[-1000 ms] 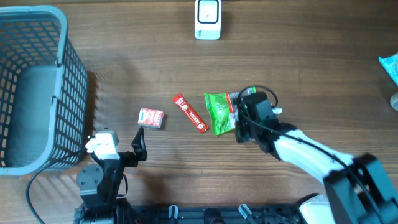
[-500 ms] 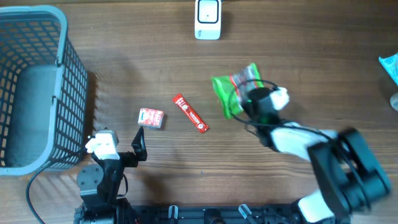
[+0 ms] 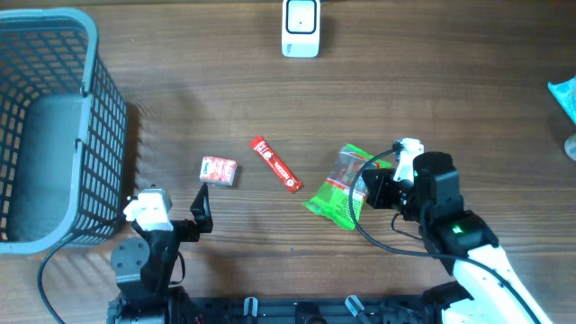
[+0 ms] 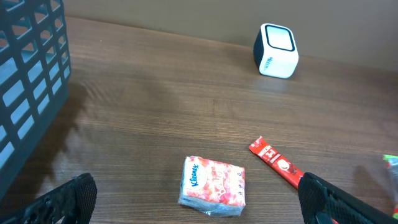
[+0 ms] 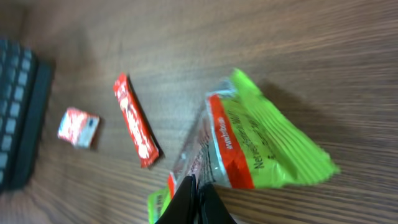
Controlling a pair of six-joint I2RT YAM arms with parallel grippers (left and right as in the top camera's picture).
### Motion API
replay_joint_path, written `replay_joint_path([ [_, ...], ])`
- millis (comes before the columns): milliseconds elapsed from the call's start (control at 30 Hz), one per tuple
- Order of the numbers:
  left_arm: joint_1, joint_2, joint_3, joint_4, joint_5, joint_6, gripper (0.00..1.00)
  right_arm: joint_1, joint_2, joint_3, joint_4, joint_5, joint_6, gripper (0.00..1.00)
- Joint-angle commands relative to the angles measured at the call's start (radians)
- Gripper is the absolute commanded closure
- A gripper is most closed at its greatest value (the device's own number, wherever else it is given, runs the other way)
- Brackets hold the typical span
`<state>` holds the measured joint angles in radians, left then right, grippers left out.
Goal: Scan the item barcode
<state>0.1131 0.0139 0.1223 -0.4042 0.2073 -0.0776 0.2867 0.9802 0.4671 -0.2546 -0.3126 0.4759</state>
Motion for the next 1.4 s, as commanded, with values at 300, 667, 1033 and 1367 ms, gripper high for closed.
replay_joint_path([
  [300,0.000,-0.006,-0.003,0.003,0.002,-0.009,0.00,0.001,0.406,0.103,-0.045,-0.005,0.110,0.00],
  [667,0.000,-0.006,-0.003,0.003,0.002,-0.009,0.00,0.009,0.585,0.103,-0.023,-0.011,-0.018,0.00],
  [1033,0.000,-0.006,-0.003,0.003,0.002,-0.009,0.00,0.110,1.012,0.123,-0.011,0.119,0.143,0.20],
  [1367,0.000,-0.006,-0.003,0.003,0.002,-0.009,0.00,0.145,0.910,0.369,-0.039,-0.172,-0.007,0.96],
])
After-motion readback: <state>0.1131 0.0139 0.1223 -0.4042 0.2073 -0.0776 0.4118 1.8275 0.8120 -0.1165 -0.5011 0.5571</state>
